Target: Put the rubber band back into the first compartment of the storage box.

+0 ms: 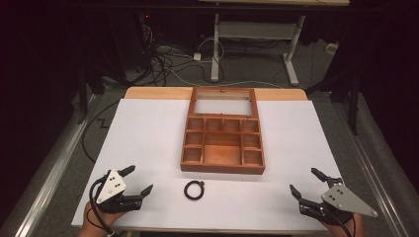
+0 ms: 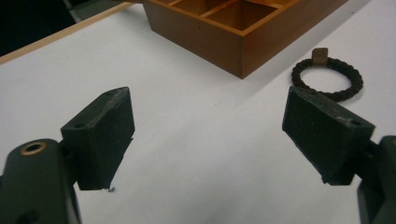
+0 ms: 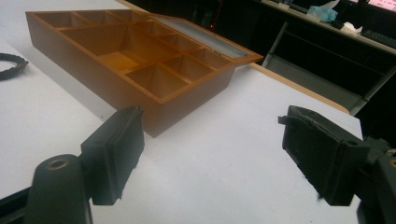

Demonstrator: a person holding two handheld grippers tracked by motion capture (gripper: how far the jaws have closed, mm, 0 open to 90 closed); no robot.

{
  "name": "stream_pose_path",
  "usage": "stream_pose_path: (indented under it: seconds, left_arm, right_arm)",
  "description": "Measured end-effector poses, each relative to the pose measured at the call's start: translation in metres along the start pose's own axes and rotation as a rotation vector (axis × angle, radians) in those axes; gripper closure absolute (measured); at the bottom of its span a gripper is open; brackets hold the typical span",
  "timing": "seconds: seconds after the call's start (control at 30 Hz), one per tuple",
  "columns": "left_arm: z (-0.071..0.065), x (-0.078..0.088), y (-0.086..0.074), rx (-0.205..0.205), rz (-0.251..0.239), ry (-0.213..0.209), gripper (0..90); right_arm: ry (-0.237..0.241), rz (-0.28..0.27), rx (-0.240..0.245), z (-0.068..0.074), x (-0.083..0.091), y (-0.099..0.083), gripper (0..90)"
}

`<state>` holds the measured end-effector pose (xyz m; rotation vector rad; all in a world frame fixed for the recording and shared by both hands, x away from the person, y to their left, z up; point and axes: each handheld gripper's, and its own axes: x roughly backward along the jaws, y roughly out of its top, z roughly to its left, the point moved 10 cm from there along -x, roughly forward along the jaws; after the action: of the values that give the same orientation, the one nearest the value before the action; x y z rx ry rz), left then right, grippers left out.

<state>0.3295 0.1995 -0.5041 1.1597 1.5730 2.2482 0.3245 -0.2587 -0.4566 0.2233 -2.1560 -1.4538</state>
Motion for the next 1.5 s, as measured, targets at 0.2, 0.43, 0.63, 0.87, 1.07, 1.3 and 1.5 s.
stream_pose_path:
  seconds: [0.2,0.43,0.63,0.87,1.07,1.3,1.5]
  left_arm:
    - [-0.012,-0.003,0.002,-0.034,0.021,-0.036,17.1]
    - [-0.027,-0.005,0.002,-0.039,0.050,-0.130,22.1]
    - [-0.050,-0.023,0.012,-0.081,0.078,-0.217,22.3]
    - [-0.086,-0.054,0.018,-0.143,0.147,-0.357,25.8]
    - [-0.105,-0.072,0.020,-0.181,0.185,-0.419,33.4]
    - [-0.104,-0.087,0.011,-0.127,0.259,-0.450,51.0]
    - [-0.101,-0.086,0.010,-0.109,0.269,-0.430,67.1]
  right_arm:
    - [0.001,0.003,0.004,0.001,0.001,-0.001,21.4]
    - [0.005,0.004,0.023,0.007,0.000,0.002,21.5]
    - [0.005,0.009,0.015,0.007,0.000,0.001,21.5]
    - [0.019,0.023,0.021,0.010,-0.002,-0.003,21.6]
    - [0.020,0.026,0.028,0.011,-0.003,-0.003,21.7]
    - [0.018,0.020,0.029,0.011,-0.002,-0.003,22.6]
    - [0.016,0.021,0.014,0.007,-0.001,-0.005,23.1]
